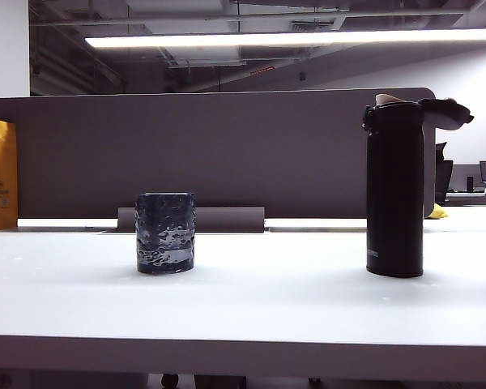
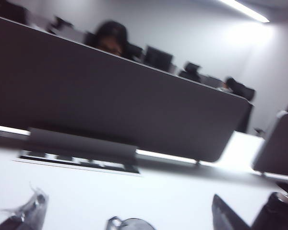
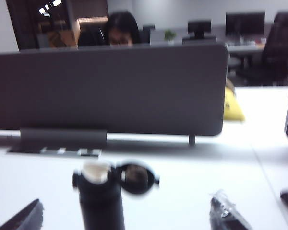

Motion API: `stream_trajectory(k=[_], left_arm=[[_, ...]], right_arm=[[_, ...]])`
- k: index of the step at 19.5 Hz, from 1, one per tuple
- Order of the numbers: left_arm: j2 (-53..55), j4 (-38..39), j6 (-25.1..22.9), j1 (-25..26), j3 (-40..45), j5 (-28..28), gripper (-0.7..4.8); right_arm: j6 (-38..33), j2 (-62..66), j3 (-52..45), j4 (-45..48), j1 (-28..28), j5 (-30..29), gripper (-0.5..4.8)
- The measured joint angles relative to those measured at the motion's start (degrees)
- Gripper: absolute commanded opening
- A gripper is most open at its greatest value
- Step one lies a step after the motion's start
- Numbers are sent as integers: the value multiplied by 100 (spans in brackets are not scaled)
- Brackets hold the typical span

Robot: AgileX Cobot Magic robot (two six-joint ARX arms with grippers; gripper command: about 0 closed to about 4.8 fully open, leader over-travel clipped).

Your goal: Pick up the black thermos, pour some water into the cup, then place the black thermos back on the table.

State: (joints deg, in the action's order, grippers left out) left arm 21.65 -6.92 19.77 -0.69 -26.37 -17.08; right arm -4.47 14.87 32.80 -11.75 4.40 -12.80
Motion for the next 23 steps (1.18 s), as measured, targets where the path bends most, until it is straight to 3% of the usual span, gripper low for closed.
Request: stream_trajectory(k=[3, 7, 9, 12, 17, 23], left_arm=[[1047, -249, -138, -350, -356, -232, 479], [2533, -918, -369, -1388, -490, -315, 479], [2962, -1436, -660, -1895, -494, -315, 479], [3418, -1687, -1266, -2396, -496, -221, 479], [3801, -1775, -1547, -2542, -496, -173, 479], [3980, -1853, -1615, -2542, -496, -160, 479]], right_arm=[[4, 411, 101, 544, 0, -33, 479], [2, 1073, 70, 343, -57, -470, 479], [140, 1355, -83, 468, -382, -485, 479], [243, 1851, -726, 1725, -1106, -319, 479], [251, 3211, -1569, 3399, -2188, 614, 479], [256, 5241, -1541, 5377, -2256, 1021, 479]])
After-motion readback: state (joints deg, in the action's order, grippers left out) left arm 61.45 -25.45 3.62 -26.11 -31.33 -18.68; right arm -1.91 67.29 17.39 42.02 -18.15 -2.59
